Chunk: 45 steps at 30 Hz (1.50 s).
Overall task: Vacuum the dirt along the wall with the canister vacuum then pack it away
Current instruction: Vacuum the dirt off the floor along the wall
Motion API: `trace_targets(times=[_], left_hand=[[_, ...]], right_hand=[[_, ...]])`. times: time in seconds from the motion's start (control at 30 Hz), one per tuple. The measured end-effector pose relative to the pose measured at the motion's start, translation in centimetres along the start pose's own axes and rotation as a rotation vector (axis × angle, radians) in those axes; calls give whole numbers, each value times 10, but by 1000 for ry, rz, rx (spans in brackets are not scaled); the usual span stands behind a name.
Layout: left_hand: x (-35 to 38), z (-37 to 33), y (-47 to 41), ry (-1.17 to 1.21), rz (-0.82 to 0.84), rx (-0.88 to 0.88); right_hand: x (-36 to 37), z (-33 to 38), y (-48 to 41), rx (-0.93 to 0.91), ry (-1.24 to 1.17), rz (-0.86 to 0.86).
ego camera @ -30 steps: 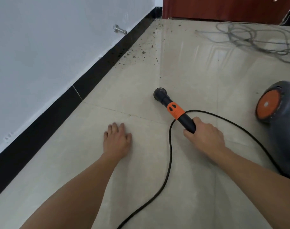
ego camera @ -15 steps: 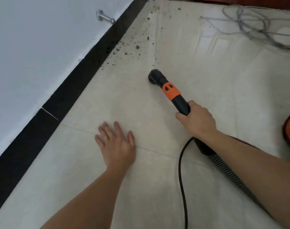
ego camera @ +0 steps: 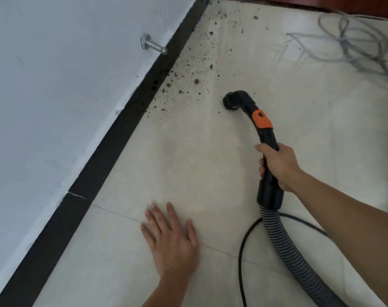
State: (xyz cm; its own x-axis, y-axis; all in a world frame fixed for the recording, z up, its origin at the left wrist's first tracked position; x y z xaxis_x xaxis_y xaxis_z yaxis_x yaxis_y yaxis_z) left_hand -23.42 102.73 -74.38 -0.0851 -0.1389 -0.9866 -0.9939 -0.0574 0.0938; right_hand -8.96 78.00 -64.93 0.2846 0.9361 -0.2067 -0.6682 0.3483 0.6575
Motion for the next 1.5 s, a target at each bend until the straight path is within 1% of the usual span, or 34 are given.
trace_targets(times=[0.1, 0.17, 0.33, 0.4, 0.6, 0.73, 0.83, 0.97, 1.03, 1.1, 1.13, 1.23, 1.37, 1.5], left_hand=[[-1, 0, -1, -3, -12, -4], [-1, 0, -1, -4, -51, 6], [1, -1, -2, -3, -154, 12], [4, -1, -2, -3, -160, 7], [2, -1, -3, 44, -116, 13], [0, 2, 0, -16, -40, 21], [-6, 0, 3, 40, -4, 9], [-16, 13, -20, 94, -10, 71], [-29, 30, -55, 96, -40, -13], [-38, 45, -94, 139, -18, -168], [-39, 48, -109, 153, -16, -211], [-34, 49, -126, 125, -59, -225], [-27, 50, -124, 109, -104, -225], [-20, 51, -127, 97, -124, -207]], right_hand=[[34, 2, -3, 4, 28, 115], [51, 3, -5, 4, 61, 162], [49, 41, -41, -2, -1, 86], [49, 55, -56, 5, -25, 68], [90, 77, -68, 8, -30, 178], [101, 49, -42, 15, 39, 236], [92, 19, -11, 38, 56, 242], [75, -6, 17, 12, 83, 215], [74, -15, 29, -11, 118, 220], [78, -21, 35, -28, 154, 241], [81, -21, 34, -32, 164, 252], [92, -2, 15, -47, 161, 255], [112, 45, -37, -60, 99, 176], [139, 93, -83, -48, 66, 144]])
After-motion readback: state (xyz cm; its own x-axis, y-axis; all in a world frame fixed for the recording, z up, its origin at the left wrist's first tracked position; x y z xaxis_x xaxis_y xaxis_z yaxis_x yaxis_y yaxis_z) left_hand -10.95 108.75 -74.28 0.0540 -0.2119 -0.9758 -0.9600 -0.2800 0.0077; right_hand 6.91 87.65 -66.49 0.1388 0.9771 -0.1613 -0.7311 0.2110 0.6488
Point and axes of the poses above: each hand's wrist, its own y-axis away from the middle knuckle, its own x-axis out of the palm, z = x × y, the point moved 1 cm from there along -y, towards the middle knuckle, and after that the axes turned 13 degrees about x, right-handed, at the moved point
